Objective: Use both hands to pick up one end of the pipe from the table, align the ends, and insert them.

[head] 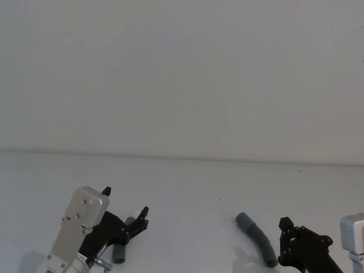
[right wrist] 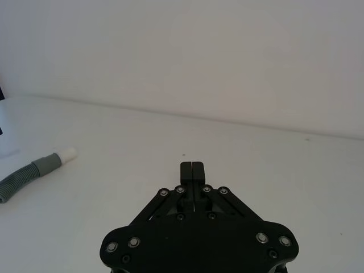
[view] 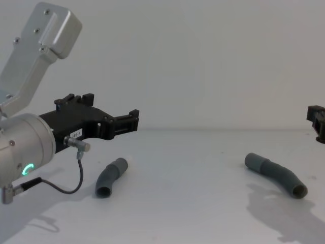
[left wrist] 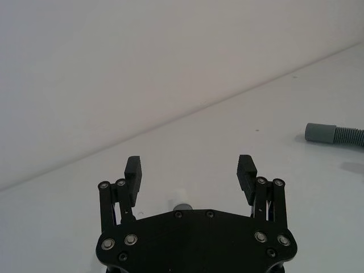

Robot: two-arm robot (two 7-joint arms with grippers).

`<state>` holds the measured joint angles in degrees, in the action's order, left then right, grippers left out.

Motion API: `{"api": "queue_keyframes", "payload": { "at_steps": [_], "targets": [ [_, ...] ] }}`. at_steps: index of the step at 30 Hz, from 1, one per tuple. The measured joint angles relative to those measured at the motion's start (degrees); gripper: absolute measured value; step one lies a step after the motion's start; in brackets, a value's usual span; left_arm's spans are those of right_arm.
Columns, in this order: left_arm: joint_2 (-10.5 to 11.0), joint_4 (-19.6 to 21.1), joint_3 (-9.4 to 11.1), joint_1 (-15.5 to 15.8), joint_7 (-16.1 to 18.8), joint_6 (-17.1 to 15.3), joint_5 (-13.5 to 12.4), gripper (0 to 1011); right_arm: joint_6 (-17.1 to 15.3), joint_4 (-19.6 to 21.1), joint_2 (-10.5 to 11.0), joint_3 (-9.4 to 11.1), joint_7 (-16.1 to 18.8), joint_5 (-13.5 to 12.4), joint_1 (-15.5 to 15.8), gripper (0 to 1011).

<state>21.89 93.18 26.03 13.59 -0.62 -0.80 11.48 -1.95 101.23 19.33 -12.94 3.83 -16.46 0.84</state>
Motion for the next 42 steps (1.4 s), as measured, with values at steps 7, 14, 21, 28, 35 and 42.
{"api": "queue_keyframes", "payload": {
  "at_steps": [7, 14, 21, 28, 35, 42],
  "targets": [
    [0.0, 0.0, 0.0, 0.0, 0.0, 0.0, 0.0, 1001, 0.0, 0.0, 0.0, 0.0, 0.0, 0.0, 0.0, 0],
    [0.0, 0.0, 0.0, 0.0, 0.0, 0.0, 0.0, 1001, 0.0, 0.0, 0.0, 0.0, 0.0, 0.0, 0.0, 0],
    [0.0, 0.0, 0.0, 0.0, 0.0, 0.0, 0.0, 1001, 0.0, 0.0, 0.0, 0.0, 0.0, 0.0, 0.0, 0],
    [0.0, 0.0, 0.0, 0.0, 0.0, 0.0, 0.0, 1001, 0.0, 0.0, 0.0, 0.0, 0.0, 0.0, 0.0, 0],
    [0.0, 0.0, 0.0, 0.0, 0.0, 0.0, 0.0, 1001, 0.0, 0.0, 0.0, 0.0, 0.0, 0.0, 0.0, 0],
    [0.0, 0.0, 0.0, 0.0, 0.0, 0.0, 0.0, 1001, 0.0, 0.0, 0.0, 0.0, 0.0, 0.0, 0.0, 0]
  ]
}}
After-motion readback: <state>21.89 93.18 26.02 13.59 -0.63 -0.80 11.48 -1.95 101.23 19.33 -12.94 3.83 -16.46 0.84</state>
